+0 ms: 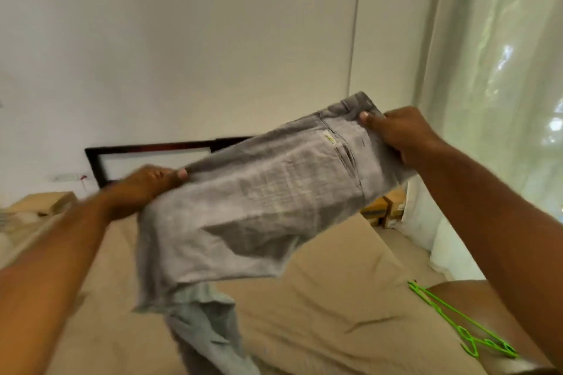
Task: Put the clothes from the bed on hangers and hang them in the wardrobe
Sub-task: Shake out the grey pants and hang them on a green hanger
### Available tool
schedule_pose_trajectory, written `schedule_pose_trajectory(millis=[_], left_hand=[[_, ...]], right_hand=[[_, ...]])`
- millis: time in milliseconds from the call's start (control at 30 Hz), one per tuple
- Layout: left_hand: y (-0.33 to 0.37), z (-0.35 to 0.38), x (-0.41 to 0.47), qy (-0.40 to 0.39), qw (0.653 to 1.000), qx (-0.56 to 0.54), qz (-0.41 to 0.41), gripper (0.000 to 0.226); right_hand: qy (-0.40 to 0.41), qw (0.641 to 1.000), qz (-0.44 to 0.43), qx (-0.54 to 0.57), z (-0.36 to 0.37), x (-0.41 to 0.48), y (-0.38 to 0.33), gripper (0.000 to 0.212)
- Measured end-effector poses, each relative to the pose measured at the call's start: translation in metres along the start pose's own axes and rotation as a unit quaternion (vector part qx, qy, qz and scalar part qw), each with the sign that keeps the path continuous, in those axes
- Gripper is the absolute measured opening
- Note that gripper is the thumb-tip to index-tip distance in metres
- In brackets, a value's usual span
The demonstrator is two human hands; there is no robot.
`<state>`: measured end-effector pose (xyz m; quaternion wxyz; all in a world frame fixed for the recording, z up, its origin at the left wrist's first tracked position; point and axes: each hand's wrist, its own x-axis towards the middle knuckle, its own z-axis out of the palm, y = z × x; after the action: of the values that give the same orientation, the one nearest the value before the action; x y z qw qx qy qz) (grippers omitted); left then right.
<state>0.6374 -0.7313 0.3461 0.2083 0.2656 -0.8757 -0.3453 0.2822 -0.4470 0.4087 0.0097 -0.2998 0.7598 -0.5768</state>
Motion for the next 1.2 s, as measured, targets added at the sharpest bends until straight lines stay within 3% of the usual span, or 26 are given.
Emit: schedule_pose_trajectory(millis=[133,233,333,400,467,533,567,700,933,1067,1200], left_hand=[[0.019,-0.042,0.034,-0.125,0.981,0.126,-0.074,0.048],[0.004,0.018,0.076,-0.177,0.951,0.245,-0.07,0.063],[-0.052,0.147,0.092,-0.229,0.935,0.268,-0.032,0.078],[-0.1,0.261,0.072,-0.236,0.931,0.275,-0.049,0.061],[-0.143,0.371,0.03,-0.189,0.929,0.312,-0.061,0.042],[-0.172,0.472,-0.025,-0.181,0.942,0.278,-0.042,0.048],[-0.181,0.513,-0.055,-0.193,0.95,0.242,-0.044,0.053],[-0.182,0.619,-0.143,-0.249,0.946,0.206,-0.029,0.056],[-0.185,0.663,-0.151,-0.223,0.93,0.292,-0.033,0.078],[-0.184,0.682,-0.134,-0.184,0.933,0.307,-0.034,0.062],[-0.174,0.699,-0.12,-0.145,0.968,0.199,-0.055,0.041]], right_hand=[[-0.028,0.99,0.12,0.072,0.023,-0.024,0.075,0.041],[-0.024,0.977,0.18,0.113,0.023,-0.041,0.142,0.03],[-0.018,0.972,0.228,0.053,0.013,-0.066,0.226,0.025],[-0.051,0.966,0.248,-0.06,0.006,-0.088,0.313,0.038],[-0.113,0.926,0.293,-0.211,0.002,-0.11,0.423,0.058],[-0.153,0.883,0.323,-0.305,0.001,-0.146,0.537,0.069],[-0.162,0.871,0.33,-0.324,0.005,-0.171,0.558,0.069],[-0.177,0.885,0.321,-0.285,0.02,-0.254,0.587,0.062],[-0.099,0.883,0.388,-0.246,0.017,-0.258,0.647,0.065],[-0.114,0.881,0.424,-0.179,0.023,-0.222,0.666,0.045],[-0.131,0.892,0.41,-0.134,0.023,-0.204,0.682,0.018]])
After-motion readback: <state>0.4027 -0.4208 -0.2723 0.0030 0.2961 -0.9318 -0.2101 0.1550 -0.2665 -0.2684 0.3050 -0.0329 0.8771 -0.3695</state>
